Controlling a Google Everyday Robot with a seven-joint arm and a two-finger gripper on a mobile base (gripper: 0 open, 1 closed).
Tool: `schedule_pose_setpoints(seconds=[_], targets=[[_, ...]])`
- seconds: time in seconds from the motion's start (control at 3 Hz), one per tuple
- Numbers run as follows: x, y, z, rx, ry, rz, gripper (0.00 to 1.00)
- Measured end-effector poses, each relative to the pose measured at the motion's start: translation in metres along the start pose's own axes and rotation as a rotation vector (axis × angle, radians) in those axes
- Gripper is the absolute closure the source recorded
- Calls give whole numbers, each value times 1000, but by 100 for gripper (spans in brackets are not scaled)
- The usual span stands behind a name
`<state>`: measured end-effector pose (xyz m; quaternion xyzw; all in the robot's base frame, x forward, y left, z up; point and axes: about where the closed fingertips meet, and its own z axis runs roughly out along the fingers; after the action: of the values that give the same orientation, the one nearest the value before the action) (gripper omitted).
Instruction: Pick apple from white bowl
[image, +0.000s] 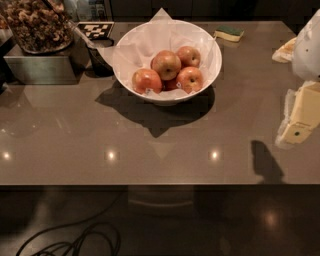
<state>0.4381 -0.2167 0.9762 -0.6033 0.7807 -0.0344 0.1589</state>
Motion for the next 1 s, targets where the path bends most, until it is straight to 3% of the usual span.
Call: schedule_pose_setpoints(seconds=[0.33, 1.0], targets=[[0, 0, 0, 0, 0, 0, 0], [-40, -27, -3, -5, -50, -112, 0]])
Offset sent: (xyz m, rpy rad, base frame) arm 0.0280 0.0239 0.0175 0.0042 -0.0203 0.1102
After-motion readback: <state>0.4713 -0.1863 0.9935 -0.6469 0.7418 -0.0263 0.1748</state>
